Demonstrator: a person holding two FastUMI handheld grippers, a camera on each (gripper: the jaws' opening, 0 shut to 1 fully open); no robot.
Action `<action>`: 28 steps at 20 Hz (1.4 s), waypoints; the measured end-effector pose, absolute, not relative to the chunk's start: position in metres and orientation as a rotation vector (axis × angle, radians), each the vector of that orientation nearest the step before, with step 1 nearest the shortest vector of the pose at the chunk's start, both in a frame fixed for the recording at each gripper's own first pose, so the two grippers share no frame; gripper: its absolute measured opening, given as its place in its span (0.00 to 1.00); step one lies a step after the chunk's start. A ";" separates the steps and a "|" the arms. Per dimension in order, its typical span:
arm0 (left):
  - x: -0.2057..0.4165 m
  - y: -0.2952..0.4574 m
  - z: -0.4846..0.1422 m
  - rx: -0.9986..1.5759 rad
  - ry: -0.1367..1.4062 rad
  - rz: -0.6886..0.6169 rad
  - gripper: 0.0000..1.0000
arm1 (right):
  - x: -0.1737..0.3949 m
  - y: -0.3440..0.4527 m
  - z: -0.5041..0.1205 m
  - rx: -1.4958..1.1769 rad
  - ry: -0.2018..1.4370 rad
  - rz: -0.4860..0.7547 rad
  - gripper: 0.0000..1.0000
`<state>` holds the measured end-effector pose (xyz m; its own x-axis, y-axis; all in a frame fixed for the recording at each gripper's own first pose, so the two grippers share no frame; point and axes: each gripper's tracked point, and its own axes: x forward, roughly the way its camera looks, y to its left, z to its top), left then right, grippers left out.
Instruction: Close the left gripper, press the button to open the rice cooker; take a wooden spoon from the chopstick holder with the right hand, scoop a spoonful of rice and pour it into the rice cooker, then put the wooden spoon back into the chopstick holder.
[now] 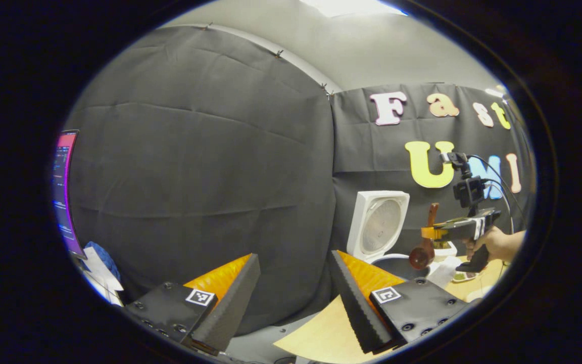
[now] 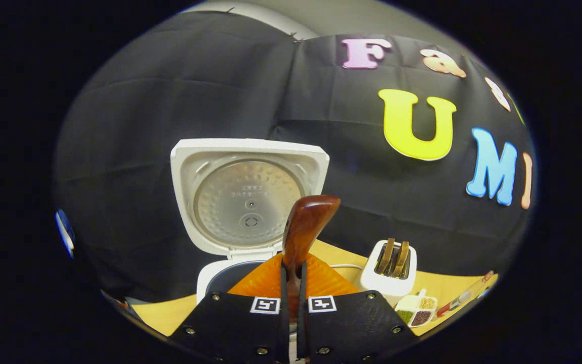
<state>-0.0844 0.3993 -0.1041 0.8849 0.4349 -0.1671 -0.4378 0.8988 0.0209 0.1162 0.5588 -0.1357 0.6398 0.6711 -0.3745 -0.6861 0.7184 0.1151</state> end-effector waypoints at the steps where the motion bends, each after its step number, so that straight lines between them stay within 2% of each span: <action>1: -0.084 0.399 -0.104 -0.015 0.166 0.448 0.97 | 0.117 0.556 -0.131 0.021 0.432 0.767 0.06; 3: -0.084 0.396 -0.099 -0.013 0.160 0.434 0.94 | 0.121 0.552 -0.122 0.142 0.481 0.751 0.06; 5: -0.083 0.393 -0.094 -0.018 0.154 0.416 0.97 | 0.123 0.540 -0.114 0.257 0.521 0.730 0.06; 6: -0.084 0.392 -0.092 -0.021 0.149 0.407 0.94 | 0.127 0.534 -0.111 0.311 0.537 0.716 0.06; 7: -0.084 0.391 -0.089 -0.022 0.144 0.398 0.97 | 0.130 0.526 -0.107 0.364 0.550 0.702 0.06; 10: -0.084 0.385 -0.084 -0.034 0.132 0.364 0.94 | 0.133 0.498 -0.094 0.491 0.578 0.662 0.06; 11: -0.085 0.384 -0.082 -0.040 0.128 0.351 0.97 | 0.135 0.487 -0.091 0.508 0.574 0.648 0.06; 15: -0.074 0.365 -0.076 -0.049 0.115 0.285 0.97 | 0.141 0.443 -0.082 0.509 0.530 0.615 0.06; 16: -0.069 0.354 -0.074 -0.051 0.109 0.268 0.94 | 0.141 0.433 -0.079 0.516 0.523 0.608 0.06; 17: -0.060 0.342 -0.071 -0.052 0.103 0.252 0.97 | 0.139 0.420 -0.076 0.519 0.514 0.598 0.06; 18: -0.052 0.329 -0.070 -0.052 0.096 0.236 0.94 | 0.138 0.407 -0.074 0.517 0.504 0.585 0.06; 20: -0.044 0.311 -0.067 -0.056 0.088 0.210 0.97 | 0.139 0.383 -0.071 0.504 0.486 0.558 0.06; 21: -0.044 0.303 -0.062 -0.059 0.087 0.199 0.94 | 0.139 0.371 -0.071 0.495 0.478 0.546 0.06; 25: -0.044 0.274 -0.053 -0.070 0.073 0.157 1.00 | 0.139 0.318 -0.070 0.460 0.442 0.476 0.06; 28: -0.039 0.251 -0.044 -0.065 0.063 0.122 0.97 | 0.138 0.276 -0.069 0.441 0.422 0.426 0.06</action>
<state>-0.0393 0.2507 -0.0442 0.9906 0.1191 -0.0668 -0.1232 0.9905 -0.0613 0.1375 0.2764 -0.0685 0.8284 0.4767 -0.2940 -0.2991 0.8203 0.4874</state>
